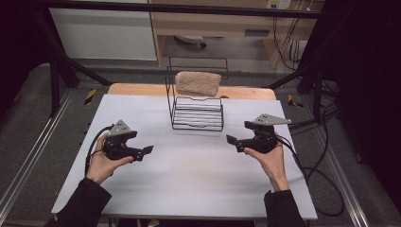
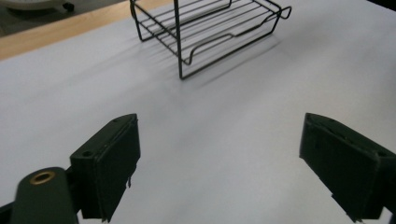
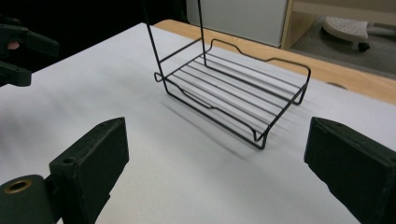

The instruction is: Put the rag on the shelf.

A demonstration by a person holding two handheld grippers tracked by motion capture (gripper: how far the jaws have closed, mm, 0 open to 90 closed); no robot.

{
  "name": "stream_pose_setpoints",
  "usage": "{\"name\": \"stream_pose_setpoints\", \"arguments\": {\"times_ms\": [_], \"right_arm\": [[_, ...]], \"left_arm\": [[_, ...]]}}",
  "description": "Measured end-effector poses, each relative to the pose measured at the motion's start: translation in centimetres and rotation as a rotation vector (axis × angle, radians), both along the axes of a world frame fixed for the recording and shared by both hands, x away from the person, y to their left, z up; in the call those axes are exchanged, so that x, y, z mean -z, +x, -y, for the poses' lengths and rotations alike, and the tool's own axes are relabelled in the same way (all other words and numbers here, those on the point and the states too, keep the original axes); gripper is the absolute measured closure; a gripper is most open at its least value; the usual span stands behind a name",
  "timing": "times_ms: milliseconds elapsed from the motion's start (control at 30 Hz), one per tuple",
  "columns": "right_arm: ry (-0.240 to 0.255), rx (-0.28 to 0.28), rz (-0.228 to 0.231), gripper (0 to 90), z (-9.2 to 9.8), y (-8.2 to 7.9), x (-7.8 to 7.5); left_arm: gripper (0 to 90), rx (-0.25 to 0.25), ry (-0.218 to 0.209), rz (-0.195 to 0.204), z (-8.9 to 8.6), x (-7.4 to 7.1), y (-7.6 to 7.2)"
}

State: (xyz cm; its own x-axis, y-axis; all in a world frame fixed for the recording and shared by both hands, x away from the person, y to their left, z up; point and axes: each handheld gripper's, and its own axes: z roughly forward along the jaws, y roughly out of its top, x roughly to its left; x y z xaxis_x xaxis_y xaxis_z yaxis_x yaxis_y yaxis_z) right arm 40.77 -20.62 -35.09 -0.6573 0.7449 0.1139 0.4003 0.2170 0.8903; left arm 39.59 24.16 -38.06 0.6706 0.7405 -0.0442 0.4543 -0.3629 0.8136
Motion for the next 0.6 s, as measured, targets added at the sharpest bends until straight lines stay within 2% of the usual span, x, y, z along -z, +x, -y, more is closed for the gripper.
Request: {"name": "stream_pose_setpoints", "arguments": {"times_ms": [367, 467, 600], "right_arm": [[-0.011, -0.009, -0.047, 3.9, 1.5, -1.8, 4.1], [-0.021, -0.015, -0.064, 3.1, 2.0, -2.3, 5.2], [-0.007, -0.006, -0.102, 2.7, 2.9, -2.9, 6.5]], "left_arm": [[8.1, -0.035, -0.027, -0.027, -2.5, 3.5, -2.0], [7.9, -0.041, -0.024, -0.035, -3.0, 4.3, -2.5], [6.8, -0.048, -0.010, -0.040, -3.4, 5.2, -3.0]]}}
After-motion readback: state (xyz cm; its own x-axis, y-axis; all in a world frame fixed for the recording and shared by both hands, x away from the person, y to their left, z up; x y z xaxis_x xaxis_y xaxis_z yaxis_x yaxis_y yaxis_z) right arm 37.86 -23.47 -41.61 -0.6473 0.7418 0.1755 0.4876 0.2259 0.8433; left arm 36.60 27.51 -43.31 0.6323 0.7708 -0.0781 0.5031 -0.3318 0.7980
